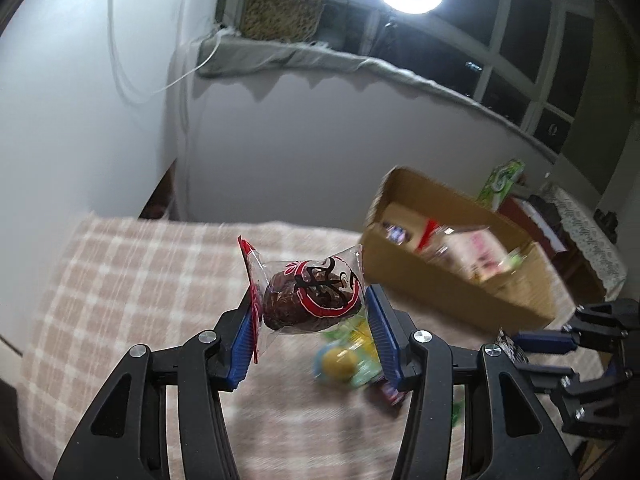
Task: Organize snacks
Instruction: 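Carry the pastry packet into the box with the left tool while the right tool carries the black packet there, then withdraw both open tools from the box toward the table snacks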
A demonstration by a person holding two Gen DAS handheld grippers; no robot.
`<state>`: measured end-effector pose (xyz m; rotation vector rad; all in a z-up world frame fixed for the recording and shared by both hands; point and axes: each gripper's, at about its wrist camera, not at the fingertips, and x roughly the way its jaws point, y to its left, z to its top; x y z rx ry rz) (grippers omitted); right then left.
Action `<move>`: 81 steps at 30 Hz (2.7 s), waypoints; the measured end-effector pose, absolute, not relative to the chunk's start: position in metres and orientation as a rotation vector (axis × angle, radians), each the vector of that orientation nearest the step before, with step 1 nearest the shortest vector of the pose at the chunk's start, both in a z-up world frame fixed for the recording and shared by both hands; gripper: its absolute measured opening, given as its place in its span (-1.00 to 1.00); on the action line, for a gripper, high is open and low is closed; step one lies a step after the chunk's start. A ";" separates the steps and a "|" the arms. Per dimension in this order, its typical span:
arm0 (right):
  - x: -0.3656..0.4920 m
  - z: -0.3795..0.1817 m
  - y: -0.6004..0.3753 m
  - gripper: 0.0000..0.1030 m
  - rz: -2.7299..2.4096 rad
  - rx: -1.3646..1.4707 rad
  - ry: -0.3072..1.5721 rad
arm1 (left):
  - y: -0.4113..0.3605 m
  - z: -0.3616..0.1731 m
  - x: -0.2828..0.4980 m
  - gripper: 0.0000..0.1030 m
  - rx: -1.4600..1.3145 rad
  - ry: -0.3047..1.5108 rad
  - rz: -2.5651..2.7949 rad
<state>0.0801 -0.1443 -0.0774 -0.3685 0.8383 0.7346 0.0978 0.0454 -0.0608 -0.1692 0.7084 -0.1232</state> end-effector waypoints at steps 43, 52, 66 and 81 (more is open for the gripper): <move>0.162 -0.049 -0.255 0.64 0.426 -0.191 0.781 | -0.042 -0.028 0.163 0.10 -0.110 0.684 -0.257; 0.140 -0.036 -0.248 0.64 0.461 -0.187 0.766 | -0.009 -0.021 0.131 0.10 -0.115 0.670 -0.221; 0.091 -0.043 -0.198 0.64 0.593 -0.285 0.727 | 0.035 -0.052 0.107 0.10 -0.179 0.729 -0.166; 0.078 -0.109 -0.158 0.50 0.689 -0.356 0.891 | 0.036 -0.112 0.106 -0.24 -0.183 0.890 -0.198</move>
